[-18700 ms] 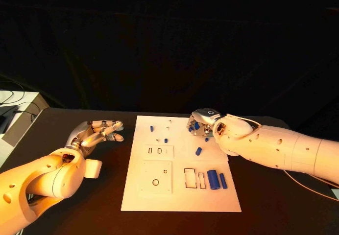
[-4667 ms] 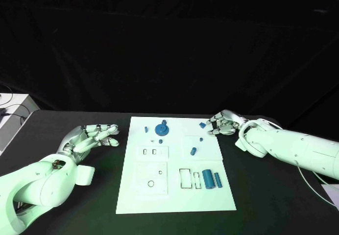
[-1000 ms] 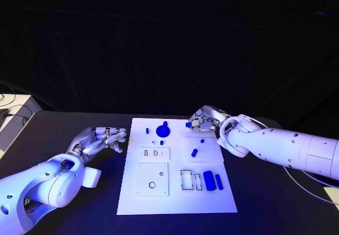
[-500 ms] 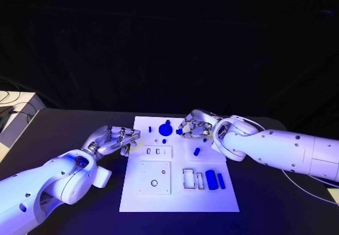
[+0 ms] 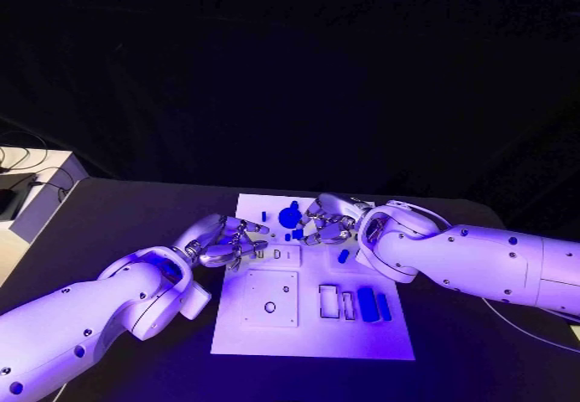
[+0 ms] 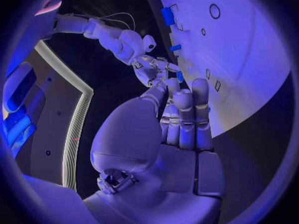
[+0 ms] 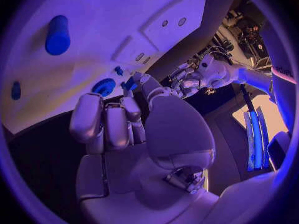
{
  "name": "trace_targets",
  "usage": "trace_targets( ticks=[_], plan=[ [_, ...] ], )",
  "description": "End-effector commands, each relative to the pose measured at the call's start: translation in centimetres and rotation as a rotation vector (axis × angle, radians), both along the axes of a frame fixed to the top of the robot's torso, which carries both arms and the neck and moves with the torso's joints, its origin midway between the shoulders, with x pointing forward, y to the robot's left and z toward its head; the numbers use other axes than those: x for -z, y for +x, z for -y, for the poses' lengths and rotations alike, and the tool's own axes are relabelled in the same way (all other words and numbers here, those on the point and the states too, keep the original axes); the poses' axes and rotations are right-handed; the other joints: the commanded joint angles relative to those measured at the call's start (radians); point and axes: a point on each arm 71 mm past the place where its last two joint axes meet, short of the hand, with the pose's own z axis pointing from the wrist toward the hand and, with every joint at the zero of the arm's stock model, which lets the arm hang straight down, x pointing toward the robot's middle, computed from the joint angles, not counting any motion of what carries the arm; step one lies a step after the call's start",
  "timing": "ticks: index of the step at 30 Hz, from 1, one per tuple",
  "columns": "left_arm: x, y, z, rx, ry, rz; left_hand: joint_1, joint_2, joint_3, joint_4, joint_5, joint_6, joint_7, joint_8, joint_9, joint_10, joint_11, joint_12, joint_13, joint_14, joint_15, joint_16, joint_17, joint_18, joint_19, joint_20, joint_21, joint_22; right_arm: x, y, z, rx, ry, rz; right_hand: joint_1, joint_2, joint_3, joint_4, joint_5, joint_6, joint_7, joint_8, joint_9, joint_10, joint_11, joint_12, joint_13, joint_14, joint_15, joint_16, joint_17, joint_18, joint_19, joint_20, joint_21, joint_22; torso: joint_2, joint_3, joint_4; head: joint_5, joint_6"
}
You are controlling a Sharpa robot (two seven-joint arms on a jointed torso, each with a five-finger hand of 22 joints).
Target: Assemble the parts on the task board
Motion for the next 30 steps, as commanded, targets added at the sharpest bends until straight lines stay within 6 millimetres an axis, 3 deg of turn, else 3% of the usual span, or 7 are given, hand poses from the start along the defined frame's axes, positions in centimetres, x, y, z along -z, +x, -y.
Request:
trace_targets(
  ticks=[1,10,17,23,30],
  plan=[
    [0.3,0.0,0.4,0.022,0.092,0.012,-0.003,-0.015,0.025,0.004,-0.001,0.000,0.002,-0.004,0.000,-0.009,0.000,0.020,0.010,0.008,0.001,0.005,0.008,0.019,0.003,-0.002,0.006,0.005,0.4,-0.3,-0.5,-0.003,-0.069,-0.030,-0.002,-0.011,0.001,0.007,0.000,0.005,-0.001,0.006,0.001,-0.003,-0.006,-0.005,-0.001,-0.001,-0.006,-0.003,-0.001,0.005,0.073,-0.009,-0.001,0.143,0.001,0.0000,-0.0003,0.001,-0.004],
    [0.4,0.1,0.1,0.007,0.100,0.008,-0.013,-0.033,0.052,0.002,-0.001,0.025,0.004,-0.003,0.001,-0.021,0.000,0.042,0.015,0.010,0.001,0.001,0.014,0.022,0.001,0.000,0.008,0.011,1.0,-1.3,-1.5,-0.020,-0.198,-0.088,-0.005,-0.016,-0.001,0.024,0.001,0.004,-0.001,0.006,0.001,-0.005,-0.006,-0.014,-0.007,-0.001,-0.006,-0.002,0.004,0.005,0.074,-0.009,0.001,0.144,0.001,-0.0014,0.0030,-0.001,-0.014],
    [0.3,0.0,-0.6,-0.008,0.096,0.005,-0.016,-0.039,0.052,-0.001,-0.001,0.043,0.007,-0.002,0.001,-0.021,0.001,0.045,0.014,0.010,0.002,-0.002,0.012,0.022,0.002,0.001,0.007,0.012,1.0,-2.1,-2.4,-0.038,-0.308,-0.117,-0.007,-0.019,-0.003,0.037,-0.006,0.003,-0.001,0.006,0.001,-0.005,-0.006,-0.017,-0.009,-0.001,-0.007,-0.004,0.005,0.004,0.074,-0.009,0.002,0.144,0.000,-0.0039,0.0008,0.000,-0.022],
    [0.3,-0.1,-0.6,0.000,0.091,-0.001,-0.015,-0.039,0.054,-0.006,-0.002,0.079,0.008,0.000,0.003,-0.018,0.001,0.049,0.012,0.013,0.002,-0.001,0.017,0.023,0.003,0.001,0.007,0.013,0.5,-2.5,-3.1,-0.032,-0.353,-0.105,-0.008,-0.020,-0.004,0.043,-0.007,0.003,-0.001,0.006,0.001,-0.004,-0.006,-0.017,-0.009,-0.001,-0.007,-0.003,0.006,0.004,0.074,-0.009,0.004,0.145,0.000,-0.0012,0.0009,0.004,-0.026],
    [0.5,-0.2,0.5,0.035,0.092,-0.017,-0.010,-0.032,0.079,-0.016,-0.001,0.144,0.010,0.001,0.005,-0.018,0.002,0.055,0.012,0.017,0.002,0.005,0.026,0.025,0.004,0.002,0.009,0.017,0.0,-2.7,-4.2,-0.029,-0.335,-0.075,-0.006,-0.021,-0.002,0.048,0.001,0.004,-0.002,0.006,0.001,-0.004,-0.007,-0.018,-0.009,-0.001,-0.007,-0.005,0.006,0.004,0.074,-0.009,0.002,0.144,0.001,-0.0011,0.0006,0.006,-0.027]
  ],
)
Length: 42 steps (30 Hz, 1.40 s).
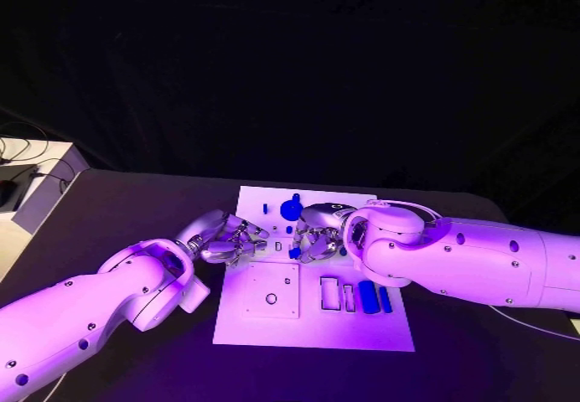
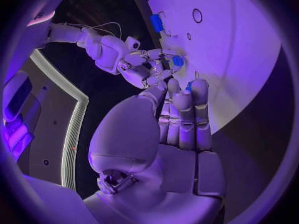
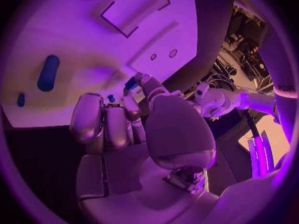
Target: Assemble the parts on the task board
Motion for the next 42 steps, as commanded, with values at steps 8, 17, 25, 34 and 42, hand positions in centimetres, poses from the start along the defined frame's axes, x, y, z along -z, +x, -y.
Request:
trace_targets(
  ticks=[8,17,25,34,42],
  plan=[
    [0.9,0.0,1.3,0.056,0.023,-0.040,-0.007,0.006,0.096,-0.001,-0.001,0.024,0.001,0.002,0.001,-0.012,0.000,0.018,0.001,0.007,0.000,0.009,0.012,0.012,0.002,0.003,0.007,0.010,-0.4,-0.3,-0.6,0.013,-0.020,0.038,-0.001,-0.008,-0.001,0.009,0.008,0.006,-0.001,0.004,0.001,-0.001,-0.004,-0.005,-0.002,-0.001,-0.007,-0.006,0.000,0.004,0.074,-0.010,0.000,0.143,0.001,0.0030,-0.0011,0.001,0.000],
    [1.0,-0.1,2.0,0.084,0.024,-0.047,-0.029,0.007,0.266,-0.010,-0.005,0.028,0.003,0.002,0.002,-0.019,0.002,0.035,0.011,0.008,0.002,0.022,0.029,0.016,-0.002,0.005,0.015,0.021,-0.6,-0.6,-0.8,0.006,-0.003,0.051,-0.001,-0.008,-0.001,0.009,0.008,0.006,-0.001,0.004,0.001,-0.001,-0.004,-0.005,-0.002,-0.001,-0.007,-0.006,0.000,0.004,0.074,-0.010,0.000,0.143,0.002,0.0036,-0.0005,0.003,-0.001],
    [1.0,-0.4,2.5,0.112,0.026,-0.047,-0.040,0.014,0.284,-0.016,-0.008,0.029,-0.001,0.002,0.002,-0.027,0.001,0.044,0.016,0.006,0.002,0.027,0.035,0.017,-0.006,0.005,0.018,0.026,-0.9,-0.6,-1.0,0.000,0.025,0.087,0.001,-0.011,-0.001,0.011,0.011,0.007,-0.001,0.004,0.001,0.001,-0.004,-0.003,0.000,0.001,-0.008,-0.005,0.003,0.003,0.075,-0.010,0.004,0.144,0.002,0.0034,0.0004,0.000,-0.002],
    [1.0,-0.5,2.7,0.124,0.031,-0.047,-0.040,0.015,0.288,-0.018,-0.009,0.029,-0.002,0.003,0.002,-0.030,0.001,0.049,0.018,0.005,0.002,0.031,0.039,0.016,-0.007,0.005,0.019,0.029,-1.0,-0.7,-1.2,-0.006,0.039,0.099,0.001,-0.011,-0.001,0.011,0.011,0.007,-0.001,0.004,0.001,0.001,-0.004,-0.003,0.000,0.001,-0.008,-0.005,0.003,0.003,0.075,-0.010,0.004,0.144,0.001,0.0032,-0.0003,0.000,-0.006],
    [1.1,-0.5,2.8,0.128,0.033,-0.049,-0.039,0.016,0.290,-0.017,-0.010,0.027,-0.002,0.002,0.002,-0.033,0.001,0.052,0.019,0.004,0.002,0.035,0.043,0.016,-0.009,0.005,0.021,0.032,-1.2,-0.8,-1.5,-0.018,0.055,0.111,0.004,-0.012,0.001,0.011,0.010,0.007,-0.001,0.003,0.001,0.003,-0.005,-0.002,0.001,0.001,-0.008,-0.006,0.004,0.004,0.075,-0.010,0.002,0.144,0.001,0.0028,-0.0003,0.001,-0.004]
  ],
)
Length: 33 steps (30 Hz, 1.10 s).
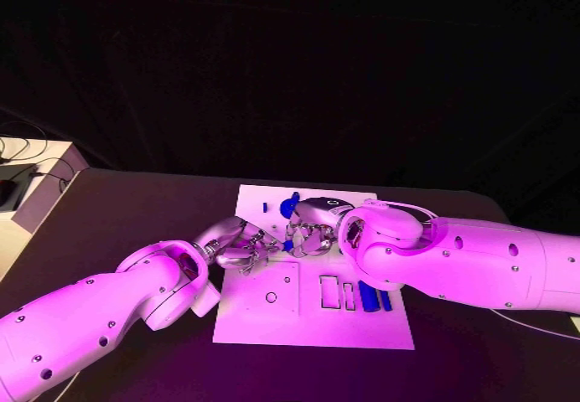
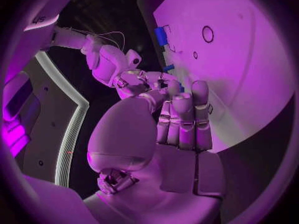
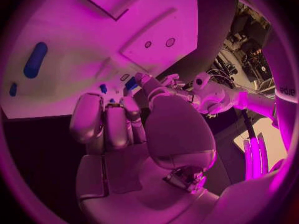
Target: Assemble the parts on the task board
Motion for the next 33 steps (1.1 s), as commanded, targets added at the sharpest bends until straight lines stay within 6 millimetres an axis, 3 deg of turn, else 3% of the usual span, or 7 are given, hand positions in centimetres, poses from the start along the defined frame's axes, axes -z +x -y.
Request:
trace_targets(
  ticks=[1,33],
  plan=[
    [0.00,-0.14,0.30,0.027,0.004,-0.001,-0.005,0.003,0.005,-0.002,-0.004,0.001,-0.002,0.003,0.001,-0.008,0.001,0.007,0.001,0.004,0.001,0.007,0.001,0.017,-0.005,0.002,0.005,0.001,-0.27,-0.13,-0.24,-0.019,0.015,0.030,0.000,-0.008,0.001,0.006,0.006,0.007,-0.002,0.007,0.001,0.001,-0.006,-0.002,0.001,0.001,-0.008,-0.006,0.001,0.004,0.075,-0.010,0.003,0.144,0.000,0.0002,0.0003,0.000,0.001],
    [0.17,0.21,-0.63,0.005,0.034,0.021,-0.002,0.000,0.008,0.001,-0.004,0.002,-0.001,0.003,0.001,-0.009,0.001,0.011,0.000,0.004,0.002,0.013,0.004,0.018,-0.008,0.004,0.008,0.007,-0.65,-0.60,-0.67,-0.054,0.061,0.050,0.001,-0.007,0.003,0.004,0.013,0.009,-0.002,0.007,0.001,0.002,-0.006,0.000,0.003,0.001,-0.008,-0.005,0.003,0.004,0.075,-0.010,0.004,0.144,0.000,0.0002,0.0005,0.001,-0.003]
  ],
)
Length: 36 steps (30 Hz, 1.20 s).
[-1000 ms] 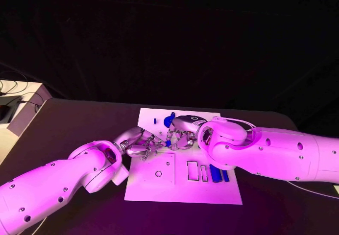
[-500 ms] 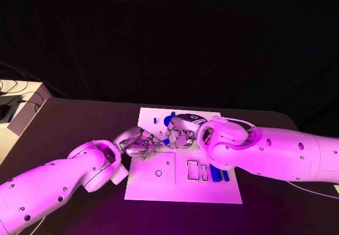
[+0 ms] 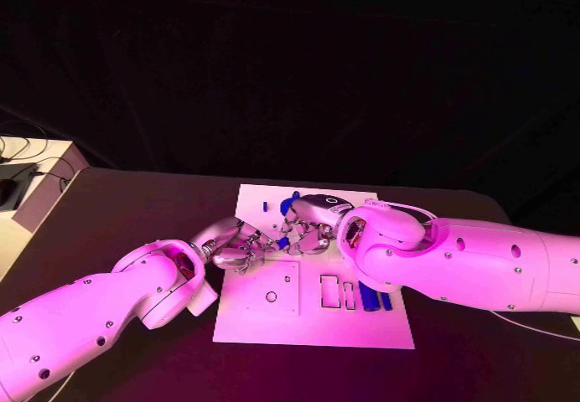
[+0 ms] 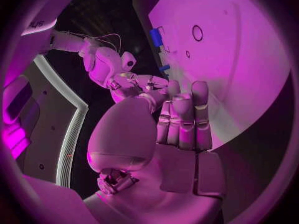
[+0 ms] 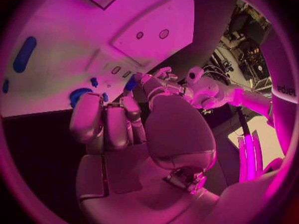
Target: Assemble the parts on the task board
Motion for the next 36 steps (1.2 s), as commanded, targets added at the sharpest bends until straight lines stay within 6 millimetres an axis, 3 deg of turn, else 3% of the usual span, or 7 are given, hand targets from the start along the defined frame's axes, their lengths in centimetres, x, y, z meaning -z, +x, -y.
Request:
trace_targets(
  ticks=[1,26,36],
  plan=[
    [0.0,0.0,0.1,0.008,0.003,0.004,-0.002,0.000,0.003,0.001,-0.004,0.003,-0.001,0.002,0.001,-0.006,-0.002,0.006,0.000,0.004,0.002,0.004,0.000,0.018,-0.004,0.000,0.004,0.001,-0.1,-0.1,-0.2,-0.022,0.008,0.010,0.001,-0.006,0.003,0.004,0.007,0.006,0.002,0.004,0.001,0.001,-0.008,0.000,0.001,0.001,-0.008,-0.005,0.001,0.004,0.075,-0.010,0.004,0.144,0.000,0.0001,0.0008,0.001,-0.001],
    [0.0,0.1,0.0,0.000,0.001,0.008,0.001,-0.001,0.002,0.010,-0.006,0.000,-0.002,0.002,0.001,-0.006,-0.003,0.008,-0.002,0.005,0.002,0.012,0.005,0.020,-0.006,0.002,0.007,0.006,-0.2,-0.2,-0.4,-0.033,0.017,0.015,0.002,-0.006,0.004,0.002,0.007,0.007,0.001,0.004,0.001,0.001,-0.008,0.000,0.001,0.001,-0.008,-0.006,0.002,0.004,0.075,-0.010,0.004,0.144,0.000,-0.0006,-0.0007,0.003,-0.001],
    [0.0,0.2,-0.9,-0.020,0.008,0.012,0.004,-0.002,0.001,0.012,-0.007,0.000,-0.002,0.003,0.001,-0.005,-0.003,0.008,-0.003,0.005,0.002,0.013,0.005,0.020,-0.006,0.002,0.007,0.008,0.0,0.3,0.2,-0.016,-0.029,0.034,0.000,-0.007,0.003,0.000,0.003,0.007,0.001,0.004,0.000,0.002,-0.008,-0.001,0.002,0.001,-0.008,-0.006,0.003,0.003,0.075,-0.010,0.007,0.145,-0.001,-0.0020,-0.0004,-0.001,-0.001]
  ],
)
